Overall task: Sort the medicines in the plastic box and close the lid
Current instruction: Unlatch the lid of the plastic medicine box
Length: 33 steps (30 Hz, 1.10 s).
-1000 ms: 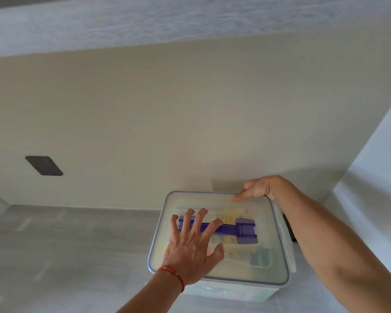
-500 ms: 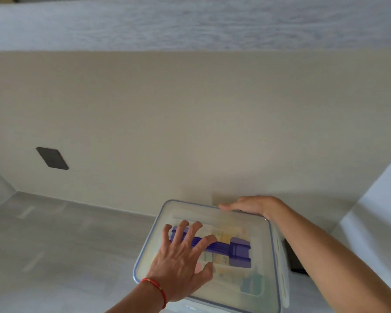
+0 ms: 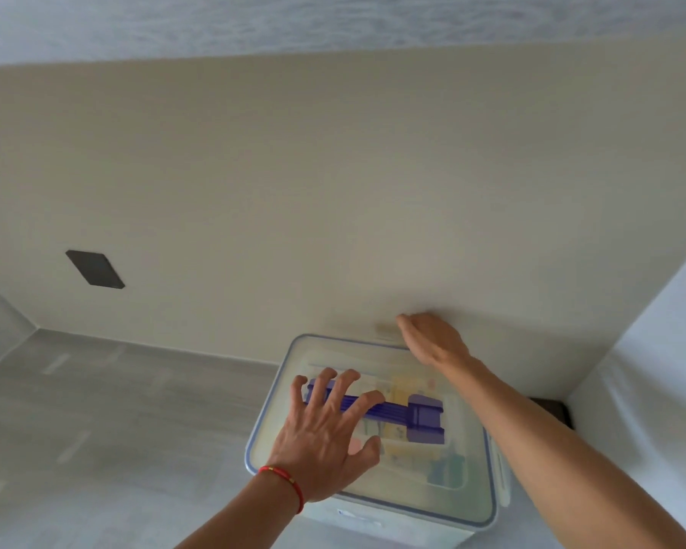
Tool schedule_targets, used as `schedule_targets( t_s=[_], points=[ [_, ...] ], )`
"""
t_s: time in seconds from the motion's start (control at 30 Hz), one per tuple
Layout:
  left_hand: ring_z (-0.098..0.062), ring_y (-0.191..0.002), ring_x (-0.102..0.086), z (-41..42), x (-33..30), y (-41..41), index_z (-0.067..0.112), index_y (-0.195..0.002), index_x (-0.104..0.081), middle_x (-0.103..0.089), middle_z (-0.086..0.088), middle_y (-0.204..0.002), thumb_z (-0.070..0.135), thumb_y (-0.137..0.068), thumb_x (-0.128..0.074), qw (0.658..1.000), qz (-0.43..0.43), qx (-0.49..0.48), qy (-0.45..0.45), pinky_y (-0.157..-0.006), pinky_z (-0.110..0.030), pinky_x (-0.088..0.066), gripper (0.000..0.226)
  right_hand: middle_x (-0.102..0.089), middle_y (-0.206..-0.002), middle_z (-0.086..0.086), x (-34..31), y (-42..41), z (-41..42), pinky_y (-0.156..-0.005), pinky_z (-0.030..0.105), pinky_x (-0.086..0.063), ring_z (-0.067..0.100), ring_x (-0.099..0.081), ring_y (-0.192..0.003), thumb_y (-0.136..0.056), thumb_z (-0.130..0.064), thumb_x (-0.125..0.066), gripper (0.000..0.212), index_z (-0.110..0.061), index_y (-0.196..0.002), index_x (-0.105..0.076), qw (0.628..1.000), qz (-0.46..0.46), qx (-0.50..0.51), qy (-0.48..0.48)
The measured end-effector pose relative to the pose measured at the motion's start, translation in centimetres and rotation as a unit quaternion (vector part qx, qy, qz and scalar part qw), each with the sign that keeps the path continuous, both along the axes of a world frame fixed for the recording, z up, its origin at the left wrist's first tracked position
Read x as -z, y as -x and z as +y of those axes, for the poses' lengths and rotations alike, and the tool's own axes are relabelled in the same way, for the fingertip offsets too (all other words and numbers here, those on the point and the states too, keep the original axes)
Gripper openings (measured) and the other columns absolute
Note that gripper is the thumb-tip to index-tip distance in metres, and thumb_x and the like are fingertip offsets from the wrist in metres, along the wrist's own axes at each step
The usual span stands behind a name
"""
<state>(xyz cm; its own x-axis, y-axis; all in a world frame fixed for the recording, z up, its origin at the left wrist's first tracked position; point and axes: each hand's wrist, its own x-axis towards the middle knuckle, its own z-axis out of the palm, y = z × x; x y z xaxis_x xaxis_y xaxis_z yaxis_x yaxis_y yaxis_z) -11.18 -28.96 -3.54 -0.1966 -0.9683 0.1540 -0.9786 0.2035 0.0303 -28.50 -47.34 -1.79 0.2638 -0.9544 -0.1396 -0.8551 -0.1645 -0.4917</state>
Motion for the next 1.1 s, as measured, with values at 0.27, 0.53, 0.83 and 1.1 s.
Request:
schedule_targets(
  t_s=[0.27,0.53,0.83,1.1],
  points=[
    [-0.032,-0.131,-0.042,0.3,-0.1,0.0,0.045,-0.133,-0.04,-0.041,0.003,-0.144,0.064,-0.088,-0.038,1.0,-0.007,0.003,0.009,-0.104,-0.059,-0.031,0.049,-0.05,-0.14,0.007,1.2,1.4,3.4,-0.113,0.044,-0.035,0.029,-0.044,-0.132,-0.09,-0.065,-0.052,0.076,-0.021,-0.151,-0.038,0.984,0.071,-0.08,0.139],
    [-0.024,-0.128,-0.043,0.0,-0.3,-0.4,0.043,-0.127,-0.047,-0.046,0.009,-0.139,0.062,-0.082,-0.046,0.999,0.044,-0.003,0.016,-0.103,-0.05,-0.031,0.049,-0.021,-0.168,-0.001,2.0,-0.1,10.7,-0.127,0.053,-0.008,0.021,-0.01,-0.158,-0.104,-0.049,-0.039,0.059,-0.035,-0.159,-0.022,0.988,0.072,-0.052,0.124],
    [-0.035,-0.117,-0.053,-2.7,-0.4,-6.3,0.009,-0.133,-0.049,-0.054,-0.016,-0.131,0.02,-0.084,-0.067,0.837,0.453,-0.3,-0.062,-0.101,-0.038,-0.042,0.054,-0.005,-0.172,-0.008,2.8,-0.9,18.5,-0.125,0.058,-0.001,0.027,-0.001,-0.159,-0.095,-0.069,-0.005,0.069,-0.044,-0.16,-0.011,0.978,0.157,-0.039,0.133],
    [-0.032,-0.085,-0.07,-4.7,-0.8,-11.0,0.001,-0.103,-0.065,-0.071,-0.014,-0.094,0.065,-0.067,-0.079,0.782,0.465,-0.284,-0.302,-0.08,-0.047,-0.059,0.075,-0.012,-0.171,-0.009,2.3,-1.2,18.7,-0.126,0.058,-0.004,0.027,-0.005,-0.158,-0.094,-0.068,-0.006,0.067,-0.046,-0.156,-0.019,0.978,0.162,-0.028,0.13]
  ],
)
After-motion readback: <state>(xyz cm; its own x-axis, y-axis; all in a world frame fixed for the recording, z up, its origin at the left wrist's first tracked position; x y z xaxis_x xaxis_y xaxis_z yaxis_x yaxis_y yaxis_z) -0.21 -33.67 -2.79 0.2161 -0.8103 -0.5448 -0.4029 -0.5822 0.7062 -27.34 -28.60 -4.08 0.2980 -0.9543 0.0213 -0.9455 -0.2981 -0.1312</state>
